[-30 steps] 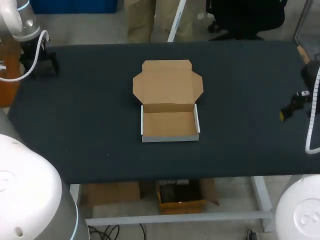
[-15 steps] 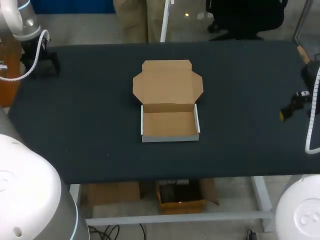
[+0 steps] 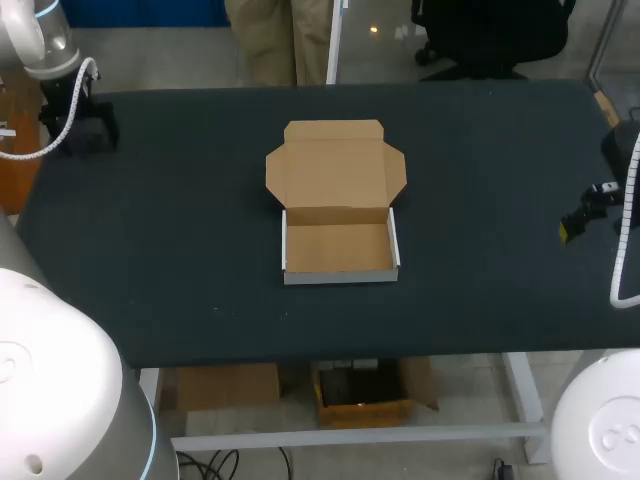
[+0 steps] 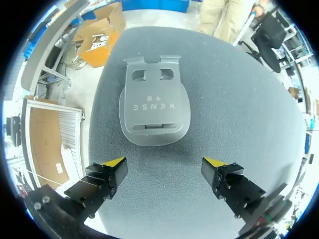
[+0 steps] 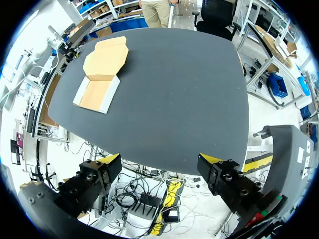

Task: Assemble the packaging by folding the flat box into shape, placing the metal phone stand inside, and closing the box properly

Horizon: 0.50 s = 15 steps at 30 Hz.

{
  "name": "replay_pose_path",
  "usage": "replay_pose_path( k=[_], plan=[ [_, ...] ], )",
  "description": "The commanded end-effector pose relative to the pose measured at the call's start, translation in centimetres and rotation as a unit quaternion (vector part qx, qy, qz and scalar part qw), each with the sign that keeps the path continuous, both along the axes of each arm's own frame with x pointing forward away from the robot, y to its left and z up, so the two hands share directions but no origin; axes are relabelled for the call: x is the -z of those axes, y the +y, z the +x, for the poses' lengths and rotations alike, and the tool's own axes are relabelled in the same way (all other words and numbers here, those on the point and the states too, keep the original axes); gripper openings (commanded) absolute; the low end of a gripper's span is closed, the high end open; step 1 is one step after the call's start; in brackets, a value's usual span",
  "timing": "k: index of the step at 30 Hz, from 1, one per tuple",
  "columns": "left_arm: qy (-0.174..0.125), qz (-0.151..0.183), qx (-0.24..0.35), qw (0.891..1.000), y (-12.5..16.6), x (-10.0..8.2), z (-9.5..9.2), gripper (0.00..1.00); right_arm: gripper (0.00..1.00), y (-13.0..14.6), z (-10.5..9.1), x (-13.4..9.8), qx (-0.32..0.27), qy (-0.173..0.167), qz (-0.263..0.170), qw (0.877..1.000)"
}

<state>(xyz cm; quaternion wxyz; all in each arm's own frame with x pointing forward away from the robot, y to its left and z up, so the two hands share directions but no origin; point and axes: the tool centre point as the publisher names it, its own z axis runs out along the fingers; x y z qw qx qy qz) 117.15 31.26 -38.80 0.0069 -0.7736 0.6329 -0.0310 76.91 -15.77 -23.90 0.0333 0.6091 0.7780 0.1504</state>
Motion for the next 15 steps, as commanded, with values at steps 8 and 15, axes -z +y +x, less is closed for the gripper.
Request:
replay_pose_path(
  k=[8,15],
  plan=[
    [0.036,-0.005,0.003,0.999,0.38,0.36,1.51,1.0,1.0,-0.02,-0.03,-0.19,0.0,0.002,-0.001,1.0],
    [0.037,-0.004,0.002,0.999,0.87,0.42,2.08,1.0,1.0,-0.02,-0.03,-0.19,0.0,0.002,-0.001,1.0]
  ],
)
